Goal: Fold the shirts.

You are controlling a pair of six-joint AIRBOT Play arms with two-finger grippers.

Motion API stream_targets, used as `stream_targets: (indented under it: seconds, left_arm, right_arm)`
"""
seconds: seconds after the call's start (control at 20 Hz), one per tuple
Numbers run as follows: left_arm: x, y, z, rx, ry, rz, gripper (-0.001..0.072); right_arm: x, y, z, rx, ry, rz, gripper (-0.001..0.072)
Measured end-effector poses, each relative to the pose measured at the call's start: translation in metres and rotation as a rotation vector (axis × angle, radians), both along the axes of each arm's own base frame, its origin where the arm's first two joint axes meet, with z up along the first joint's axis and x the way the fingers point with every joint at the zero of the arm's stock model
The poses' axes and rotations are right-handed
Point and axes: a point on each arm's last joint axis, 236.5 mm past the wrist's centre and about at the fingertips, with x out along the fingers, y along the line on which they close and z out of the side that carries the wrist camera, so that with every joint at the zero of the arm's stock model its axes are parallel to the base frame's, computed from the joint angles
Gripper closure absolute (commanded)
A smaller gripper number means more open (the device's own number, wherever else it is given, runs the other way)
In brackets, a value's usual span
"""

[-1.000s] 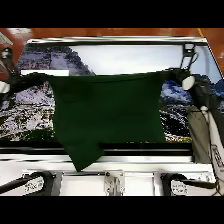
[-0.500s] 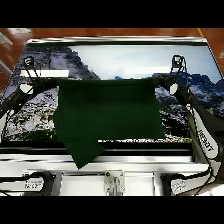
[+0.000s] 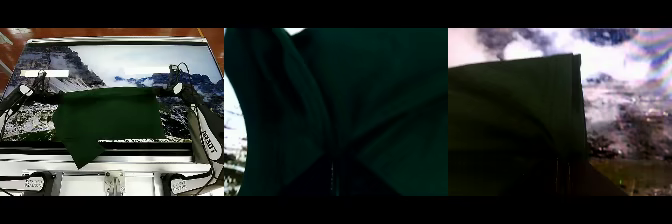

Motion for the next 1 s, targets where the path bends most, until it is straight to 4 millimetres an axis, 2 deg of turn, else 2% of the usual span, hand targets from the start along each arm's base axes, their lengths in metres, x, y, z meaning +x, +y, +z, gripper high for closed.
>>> stream_targets:
  seconds: [0.2, 0.35, 0.65, 0.85, 0.9, 0.95, 1.0]
  left_arm:
    - [-0.035, 0.008, -0.023, 0.025, 0.180, 0.024, 0.0665]
    - [-0.050, 0.009, -0.035, 0.021, 0.269, 0.053, 0.0665]
    - [-0.059, 0.014, -0.041, 0.035, 0.323, 0.070, 0.0665]
    - [-0.049, 0.018, -0.033, 0.052, 0.297, 0.069, 0.0660]
    - [-0.045, 0.019, -0.030, 0.052, 0.284, 0.072, 0.0558]
    - [-0.041, 0.019, -0.027, 0.052, 0.273, 0.073, 0.0352]
    - [-0.039, 0.019, -0.025, 0.049, 0.267, 0.076, 0.0165]
  right_arm:
    - [-0.034, 0.000, -0.022, 0.022, 0.165, 0.021, 0.0647]
    - [-0.047, 0.000, -0.033, 0.029, 0.231, 0.029, 0.0647]
    - [-0.041, -0.003, -0.036, 0.027, 0.213, 0.016, 0.0647]
    - [-0.037, -0.010, -0.035, 0.039, 0.198, -0.024, 0.0628]
    - [-0.036, -0.010, -0.034, 0.050, 0.198, -0.035, 0.0623]
    - [-0.036, -0.009, -0.034, 0.063, 0.197, -0.046, 0.0559]
    - [-0.034, -0.008, -0.033, 0.075, 0.193, -0.054, 0.0251]
